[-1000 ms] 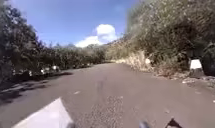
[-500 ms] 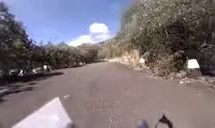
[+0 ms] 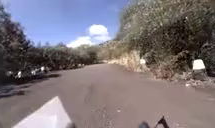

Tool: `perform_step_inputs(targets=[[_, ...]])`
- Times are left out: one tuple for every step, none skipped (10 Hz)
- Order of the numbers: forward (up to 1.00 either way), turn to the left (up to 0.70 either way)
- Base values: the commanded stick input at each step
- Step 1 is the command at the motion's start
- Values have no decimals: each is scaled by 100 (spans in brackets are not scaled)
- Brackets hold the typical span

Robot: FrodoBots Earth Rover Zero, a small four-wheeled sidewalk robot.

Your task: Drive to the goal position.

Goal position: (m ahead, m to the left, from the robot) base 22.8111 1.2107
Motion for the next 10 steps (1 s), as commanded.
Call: perform_step_inputs(targets=[[50, 0], [50, 0], [50, 0], [50, 0], [50, 0], [50, 0], [50, 0], [50, 0], [50, 0], [50, 0]])
